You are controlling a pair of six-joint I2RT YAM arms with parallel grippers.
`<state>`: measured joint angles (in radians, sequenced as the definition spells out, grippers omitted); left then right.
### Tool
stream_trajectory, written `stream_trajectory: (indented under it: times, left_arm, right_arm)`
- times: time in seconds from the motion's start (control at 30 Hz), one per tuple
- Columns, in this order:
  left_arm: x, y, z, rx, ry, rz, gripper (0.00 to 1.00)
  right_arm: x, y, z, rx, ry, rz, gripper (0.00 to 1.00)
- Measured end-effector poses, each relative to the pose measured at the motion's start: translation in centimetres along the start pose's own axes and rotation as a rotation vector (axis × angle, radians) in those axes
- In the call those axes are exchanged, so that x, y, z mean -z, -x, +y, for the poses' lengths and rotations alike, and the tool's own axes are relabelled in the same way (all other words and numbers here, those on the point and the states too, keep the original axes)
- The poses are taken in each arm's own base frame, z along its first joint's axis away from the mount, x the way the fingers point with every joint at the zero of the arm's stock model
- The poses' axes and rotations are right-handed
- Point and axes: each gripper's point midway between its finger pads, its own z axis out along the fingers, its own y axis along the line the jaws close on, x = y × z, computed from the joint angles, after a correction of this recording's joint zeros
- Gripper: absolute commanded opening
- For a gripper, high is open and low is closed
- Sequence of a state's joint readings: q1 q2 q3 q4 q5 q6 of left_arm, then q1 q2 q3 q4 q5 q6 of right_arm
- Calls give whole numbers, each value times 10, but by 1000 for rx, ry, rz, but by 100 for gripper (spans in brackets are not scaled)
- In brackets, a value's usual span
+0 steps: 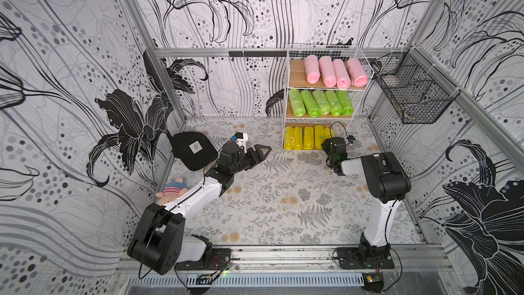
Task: Sort the rolls of trash bags by color and place them on the shelf
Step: Place the roll of trash bags on the shelf.
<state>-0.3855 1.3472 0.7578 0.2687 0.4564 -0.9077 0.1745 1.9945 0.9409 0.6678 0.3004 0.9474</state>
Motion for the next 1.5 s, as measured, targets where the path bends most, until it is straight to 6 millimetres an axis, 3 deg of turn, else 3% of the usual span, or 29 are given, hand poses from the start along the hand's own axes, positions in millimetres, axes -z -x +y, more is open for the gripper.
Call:
stream_trajectory:
  times: [0.23,0.43,0.53,0.67,0.83,0.97,1.27,1.5]
  left_arm:
    - [0,-1,-2,-1,-7,5,81]
    - [2,0,-4,-3,-11,4,81]
    - [2,0,-5,-5,-16,3,81]
    - [3,0,-5,-5,-20,1,81]
    - [3,-1,-5,-4,-21,2,81]
    - [3,0,-5,-5,-23,0,81]
    - [4,0,-6,-6,-24,-2,81]
    - [5,-1,-5,-12,-18,-2,82]
  right_arm:
    - [20,1,-10,-1,-15,7,86]
    - [44,6,-10,-5,7,12,87]
    - [55,8,-9,-8,23,19,83]
    - [62,-1,-8,8,52,69,63]
    - [58,-16,-10,32,65,128,48]
    - [46,-28,-15,60,53,161,44]
    - [19,-20,9,87,87,139,41]
    - [16,-23,6,107,77,146,45]
